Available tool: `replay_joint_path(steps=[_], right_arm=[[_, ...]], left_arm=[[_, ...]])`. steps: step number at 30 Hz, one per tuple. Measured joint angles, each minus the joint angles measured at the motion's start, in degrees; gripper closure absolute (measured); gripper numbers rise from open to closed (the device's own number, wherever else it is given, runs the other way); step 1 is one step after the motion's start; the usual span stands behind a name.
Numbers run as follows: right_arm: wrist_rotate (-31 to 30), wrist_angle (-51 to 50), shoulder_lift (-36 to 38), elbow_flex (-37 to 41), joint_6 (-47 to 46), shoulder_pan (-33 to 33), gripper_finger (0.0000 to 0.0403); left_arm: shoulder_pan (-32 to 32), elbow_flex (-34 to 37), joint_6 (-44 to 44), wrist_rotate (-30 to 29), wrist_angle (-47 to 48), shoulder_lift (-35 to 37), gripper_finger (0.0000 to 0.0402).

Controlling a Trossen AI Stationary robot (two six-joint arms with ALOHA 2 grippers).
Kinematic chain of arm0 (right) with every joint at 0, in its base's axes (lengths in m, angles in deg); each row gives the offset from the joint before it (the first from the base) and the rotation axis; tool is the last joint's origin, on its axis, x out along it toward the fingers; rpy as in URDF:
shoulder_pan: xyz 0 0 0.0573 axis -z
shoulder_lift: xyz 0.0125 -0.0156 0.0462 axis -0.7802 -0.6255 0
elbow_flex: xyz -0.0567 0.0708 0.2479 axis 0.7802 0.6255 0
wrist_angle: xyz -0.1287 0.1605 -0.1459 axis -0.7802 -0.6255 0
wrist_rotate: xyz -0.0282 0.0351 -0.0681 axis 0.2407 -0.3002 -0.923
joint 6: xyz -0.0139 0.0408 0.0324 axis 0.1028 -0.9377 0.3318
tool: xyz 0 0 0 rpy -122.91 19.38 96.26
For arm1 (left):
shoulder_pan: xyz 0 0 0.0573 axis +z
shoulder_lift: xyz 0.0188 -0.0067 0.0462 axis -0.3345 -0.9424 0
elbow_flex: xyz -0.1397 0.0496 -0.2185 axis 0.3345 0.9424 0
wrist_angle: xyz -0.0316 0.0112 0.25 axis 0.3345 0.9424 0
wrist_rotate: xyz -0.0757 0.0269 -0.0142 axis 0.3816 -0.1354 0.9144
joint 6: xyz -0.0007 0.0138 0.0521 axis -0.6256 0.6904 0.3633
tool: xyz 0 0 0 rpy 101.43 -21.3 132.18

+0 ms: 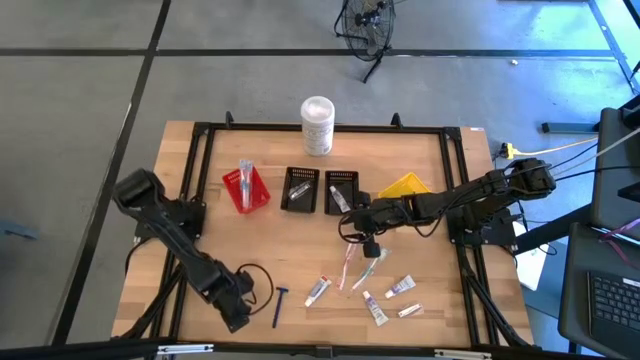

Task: Pick & Place Travel size toiletries
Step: Put the silver nail cutter into the left black bin

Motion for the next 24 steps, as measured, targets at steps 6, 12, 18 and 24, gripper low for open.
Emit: replay_joint_path(steps=[6, 12, 18, 24], right_arm=[[-0.02, 0.0, 0.0, 0.0, 0.04, 0.0, 0.0234], [-0.02, 0.0, 0.0, 0.0, 0.04, 0.0, 0.0228], [-0.02, 0.0, 0.0, 0.0, 0.04, 0.0, 0.0221], [-0.02, -0.02, 0.0, 0.0, 0.04, 0.0, 0.0227]], left_arm=[[-0.48, 0.02, -0.81, 2.79, 0.56, -2.07, 0.0251], [-0.5, 0.0, -0.65, 1.71, 0.85, -2.38, 0.0258], [-0.5, -0.02, -0.15, 1.01, 1.85, -2.38, 0.0302], [0.11, -0.02, 3.29, 0.01, 1.67, -2.36, 0.0344]])
